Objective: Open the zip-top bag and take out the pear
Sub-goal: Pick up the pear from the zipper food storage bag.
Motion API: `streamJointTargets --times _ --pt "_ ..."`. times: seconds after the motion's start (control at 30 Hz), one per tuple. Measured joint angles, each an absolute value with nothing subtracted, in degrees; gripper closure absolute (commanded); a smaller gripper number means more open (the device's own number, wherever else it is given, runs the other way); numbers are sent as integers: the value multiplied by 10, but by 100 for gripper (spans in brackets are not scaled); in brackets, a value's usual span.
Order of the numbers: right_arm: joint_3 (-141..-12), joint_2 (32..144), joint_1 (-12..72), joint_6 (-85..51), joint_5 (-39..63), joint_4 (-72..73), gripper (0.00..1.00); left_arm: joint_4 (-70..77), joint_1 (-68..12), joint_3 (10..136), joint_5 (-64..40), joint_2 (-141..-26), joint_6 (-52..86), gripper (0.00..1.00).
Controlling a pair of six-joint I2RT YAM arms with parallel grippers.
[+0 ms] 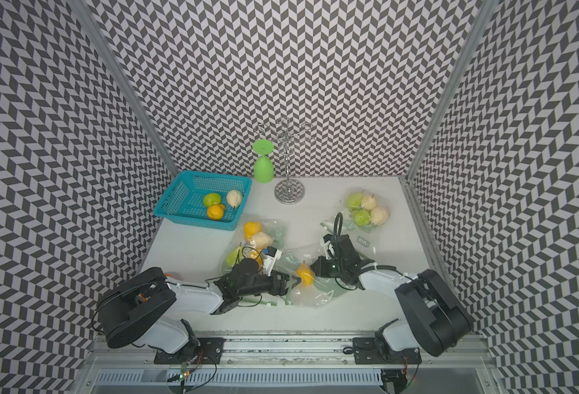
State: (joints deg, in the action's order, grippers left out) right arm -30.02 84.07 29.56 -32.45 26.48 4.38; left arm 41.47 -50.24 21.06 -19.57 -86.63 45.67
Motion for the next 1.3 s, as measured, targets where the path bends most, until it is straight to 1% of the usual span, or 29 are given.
streamJointTargets --times 0.27,0.5,0.67,0.83,0.97,1.0,1.03,1.07,1.1,1.23,1.27,1.3 --pt "-297 915 315 -335 269 138 97 414 -502 208 -178 -879 456 19" --pt "-294 931 322 -331 278 176 98 403 -502 198 -166 -884 457 18" --pt "-291 926 325 -324 279 169 99 383 -502 154 -145 -807 470 16" --pt "-291 908 325 -319 272 135 99 333 -502 132 -120 -717 479 16" --pt "-295 906 325 -319 271 123 99 302 -502 113 -107 -675 486 18" --pt "-296 906 325 -319 271 123 99 297 -502 110 -106 -672 486 22" --pt "-296 905 325 -319 270 121 99 290 -502 108 -105 -671 487 28" --pt "-296 903 325 -319 268 117 99 283 -502 106 -103 -671 490 40" --pt "-296 899 325 -319 265 112 99 277 -502 105 -103 -670 489 50" --pt "-307 867 325 -315 254 74 99 249 -502 105 -94 -668 494 78" --pt "-313 859 325 -313 252 67 99 242 -502 105 -90 -667 496 81" --pt "-320 852 325 -311 249 58 99 236 -502 105 -88 -667 499 81"
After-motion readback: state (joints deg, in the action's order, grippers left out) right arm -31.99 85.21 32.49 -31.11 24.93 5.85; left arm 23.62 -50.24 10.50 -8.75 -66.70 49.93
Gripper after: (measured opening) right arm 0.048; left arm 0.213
